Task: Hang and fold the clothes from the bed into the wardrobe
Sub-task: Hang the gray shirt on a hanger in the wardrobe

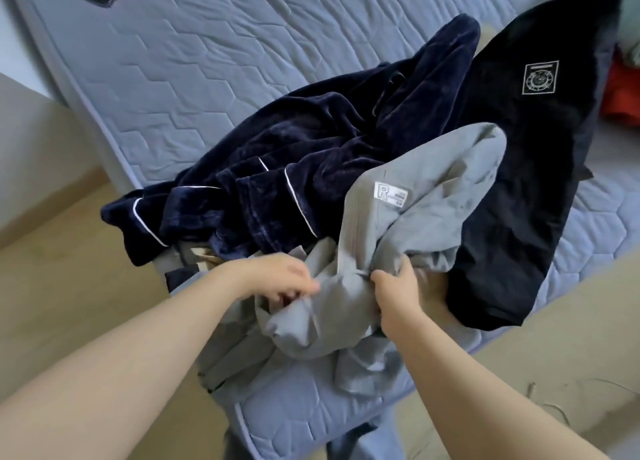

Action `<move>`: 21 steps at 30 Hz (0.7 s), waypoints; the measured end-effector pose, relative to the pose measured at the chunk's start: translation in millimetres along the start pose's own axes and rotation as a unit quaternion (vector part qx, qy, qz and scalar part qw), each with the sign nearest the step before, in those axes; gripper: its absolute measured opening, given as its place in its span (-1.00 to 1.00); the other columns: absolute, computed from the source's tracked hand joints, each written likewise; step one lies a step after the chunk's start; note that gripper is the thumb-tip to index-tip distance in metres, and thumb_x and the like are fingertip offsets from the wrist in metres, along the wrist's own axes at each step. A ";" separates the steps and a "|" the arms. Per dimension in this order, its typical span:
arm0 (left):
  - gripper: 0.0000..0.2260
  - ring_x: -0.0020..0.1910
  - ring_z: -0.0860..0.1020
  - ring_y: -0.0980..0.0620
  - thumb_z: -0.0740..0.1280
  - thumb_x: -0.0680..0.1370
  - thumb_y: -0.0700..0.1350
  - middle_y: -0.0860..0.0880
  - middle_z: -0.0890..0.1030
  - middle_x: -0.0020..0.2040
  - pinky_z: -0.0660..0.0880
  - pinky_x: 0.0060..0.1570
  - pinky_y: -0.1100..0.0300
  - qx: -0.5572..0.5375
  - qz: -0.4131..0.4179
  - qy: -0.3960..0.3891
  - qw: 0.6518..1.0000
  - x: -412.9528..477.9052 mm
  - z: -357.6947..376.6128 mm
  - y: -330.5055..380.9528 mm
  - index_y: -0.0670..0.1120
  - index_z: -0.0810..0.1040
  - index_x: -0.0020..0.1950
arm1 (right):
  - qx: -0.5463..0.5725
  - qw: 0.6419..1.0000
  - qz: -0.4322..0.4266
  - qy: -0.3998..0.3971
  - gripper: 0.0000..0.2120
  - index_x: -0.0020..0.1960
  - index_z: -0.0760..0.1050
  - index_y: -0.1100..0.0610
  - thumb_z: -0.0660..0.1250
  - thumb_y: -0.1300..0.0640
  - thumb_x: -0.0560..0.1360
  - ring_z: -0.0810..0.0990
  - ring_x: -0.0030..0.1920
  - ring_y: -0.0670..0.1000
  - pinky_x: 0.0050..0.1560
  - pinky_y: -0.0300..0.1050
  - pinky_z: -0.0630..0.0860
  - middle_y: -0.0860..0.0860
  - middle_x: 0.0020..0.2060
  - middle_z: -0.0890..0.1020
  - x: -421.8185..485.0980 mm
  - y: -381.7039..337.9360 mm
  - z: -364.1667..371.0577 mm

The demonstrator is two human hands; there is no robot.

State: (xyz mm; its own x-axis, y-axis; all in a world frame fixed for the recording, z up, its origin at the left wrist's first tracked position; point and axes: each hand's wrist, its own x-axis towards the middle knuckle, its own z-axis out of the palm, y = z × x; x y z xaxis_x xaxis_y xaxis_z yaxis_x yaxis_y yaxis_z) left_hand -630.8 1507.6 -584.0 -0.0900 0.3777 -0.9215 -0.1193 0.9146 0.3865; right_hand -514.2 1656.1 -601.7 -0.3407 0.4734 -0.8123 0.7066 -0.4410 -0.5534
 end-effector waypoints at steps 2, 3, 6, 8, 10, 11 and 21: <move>-0.83 -0.07 0.49 0.05 0.25 0.56 0.07 0.01 0.53 -0.09 0.42 -0.10 0.19 -0.140 0.014 0.198 0.970 10.4 -1.0 -2.5 -0.01 0.47 -0.08 | -0.046 0.996 -0.009 -0.073 -0.67 0.10 0.44 0.11 0.11 0.44 0.48 0.47 -0.06 0.07 -0.13 -0.19 0.41 0.02 -0.01 0.55 -16.1 9.6 1.7; -0.82 0.00 0.50 0.03 0.24 0.56 0.10 0.01 0.53 -0.02 0.42 -0.05 0.16 -0.202 0.018 0.235 0.951 15.6 0.9 -1.9 0.01 0.45 -0.01 | -0.074 0.991 -0.001 -0.114 -0.69 0.00 0.45 0.13 0.09 0.46 0.47 0.47 -0.14 0.06 -0.22 -0.23 0.39 0.05 -0.10 0.55 -24.5 16.6 2.3; -0.66 0.10 0.53 -0.03 0.34 0.52 0.01 -0.04 0.54 0.13 0.49 0.07 0.09 -0.355 0.008 0.172 0.919 26.3 20.0 3.3 -0.01 0.34 0.24 | -0.140 0.964 0.063 -0.219 -0.77 -0.15 0.40 0.19 0.08 0.47 0.43 0.35 -0.33 0.00 -0.40 -0.24 0.26 0.09 -0.29 0.42 -44.2 44.2 2.9; -0.58 0.10 0.54 -0.04 0.40 0.49 -0.16 -0.06 0.55 0.14 0.49 0.08 0.11 -0.351 0.007 0.205 0.913 28.7 32.6 1.4 -0.11 0.36 0.30 | -0.145 0.960 0.093 -0.219 -0.79 -0.26 0.29 0.19 0.09 0.47 0.40 0.25 -0.38 -0.02 -0.41 -0.21 0.16 0.08 -0.37 0.30 -50.1 57.3 -0.7; -0.61 0.07 0.48 0.00 0.35 0.51 -0.22 0.00 0.49 0.13 0.42 0.03 0.18 -0.299 0.019 0.276 0.913 21.3 43.7 2.2 -0.08 0.38 0.31 | -0.100 0.979 0.098 -0.151 -0.82 -0.28 0.31 0.21 0.11 0.45 0.40 0.27 -0.38 -0.01 -0.41 -0.20 0.18 0.08 -0.39 0.33 -47.3 63.0 -5.9; -0.63 0.07 0.44 0.03 0.32 0.53 -0.23 0.02 0.45 0.14 0.37 0.01 0.21 -0.265 0.033 0.291 0.919 15.5 49.4 3.5 -0.04 0.38 0.32 | -0.059 0.990 0.089 -0.095 -0.86 -0.22 0.37 0.23 0.13 0.41 0.42 0.32 -0.35 0.00 -0.41 -0.21 0.24 0.09 -0.36 0.39 -44.3 62.2 -9.5; -0.71 0.17 0.52 0.14 0.34 0.51 0.00 0.09 0.59 0.17 0.42 0.25 0.17 -0.079 0.099 -0.048 0.991 -10.3 116.3 -2.6 0.03 0.55 0.23 | 0.004 0.999 -0.031 0.031 -0.45 0.36 0.24 0.02 0.34 0.24 0.44 0.52 0.08 0.04 0.11 -0.01 0.48 -0.01 0.07 0.52 -13.6 31.7 -25.1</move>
State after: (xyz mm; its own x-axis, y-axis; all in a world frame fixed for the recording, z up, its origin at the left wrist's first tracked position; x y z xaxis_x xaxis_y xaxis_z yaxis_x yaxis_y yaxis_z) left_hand -514.6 1518.2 -579.9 -0.0337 0.5670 -0.8230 -0.2633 0.7893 0.5546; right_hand -471.6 1654.8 -603.6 -0.3437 0.5464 -0.7637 0.6811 -0.4149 -0.6034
